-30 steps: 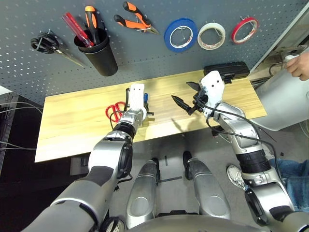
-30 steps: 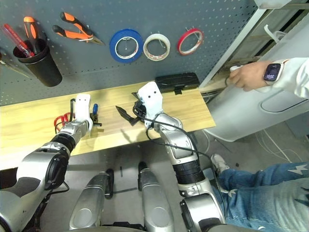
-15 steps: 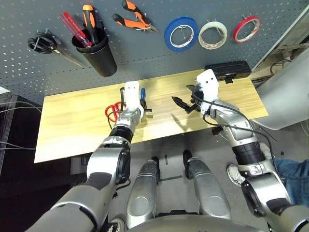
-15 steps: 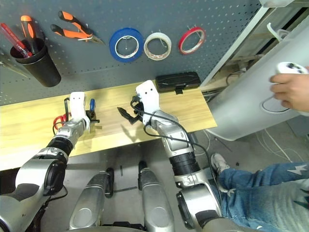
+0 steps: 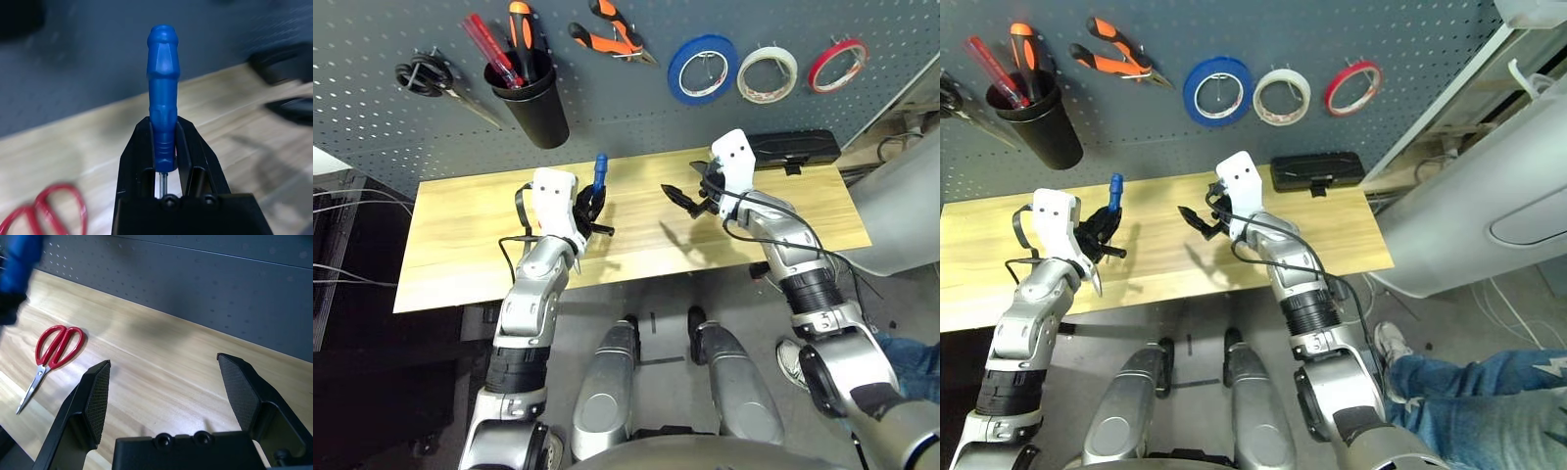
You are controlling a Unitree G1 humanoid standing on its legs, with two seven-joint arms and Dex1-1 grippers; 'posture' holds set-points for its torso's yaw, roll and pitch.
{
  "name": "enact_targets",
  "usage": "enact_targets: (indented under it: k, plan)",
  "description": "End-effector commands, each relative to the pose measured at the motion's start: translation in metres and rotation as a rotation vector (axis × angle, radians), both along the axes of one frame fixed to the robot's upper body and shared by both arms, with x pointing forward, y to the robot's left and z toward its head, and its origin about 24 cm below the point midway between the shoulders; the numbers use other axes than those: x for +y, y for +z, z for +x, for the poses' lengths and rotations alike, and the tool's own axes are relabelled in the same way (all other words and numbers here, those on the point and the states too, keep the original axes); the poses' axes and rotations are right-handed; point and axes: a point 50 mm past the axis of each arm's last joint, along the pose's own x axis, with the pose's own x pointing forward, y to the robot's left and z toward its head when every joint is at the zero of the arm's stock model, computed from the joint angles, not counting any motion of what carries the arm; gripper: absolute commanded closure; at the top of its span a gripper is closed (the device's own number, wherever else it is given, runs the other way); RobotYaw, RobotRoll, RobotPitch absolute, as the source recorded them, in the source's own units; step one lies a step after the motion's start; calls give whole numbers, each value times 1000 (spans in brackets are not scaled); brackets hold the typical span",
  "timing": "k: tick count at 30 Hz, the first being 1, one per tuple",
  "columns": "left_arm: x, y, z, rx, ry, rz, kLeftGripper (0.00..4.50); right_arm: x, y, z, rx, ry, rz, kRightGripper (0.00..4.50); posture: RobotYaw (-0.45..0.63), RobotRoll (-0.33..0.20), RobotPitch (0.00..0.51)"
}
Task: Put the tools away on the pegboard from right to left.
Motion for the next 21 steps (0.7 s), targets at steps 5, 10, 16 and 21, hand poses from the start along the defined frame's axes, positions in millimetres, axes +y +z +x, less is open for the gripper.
enact_targets:
  k: [5,10,16,21]
  plan:
    - [1,24,-1,-114,-21,-35,4006,-1,-2,1,-2,7,2,0,69,0,289]
    - [-13,47,-1,-201,-137,-122,4006,-1,-2,1,-7,6,4,0,69,0,289]
    - [-28,83,0,-308,-220,-265,4006,-1,0,2,-15,3,10,0,65,0,285]
    - [-26,125,5,-439,-219,-366,4006,0,3,3,-27,5,18,0,68,0,281]
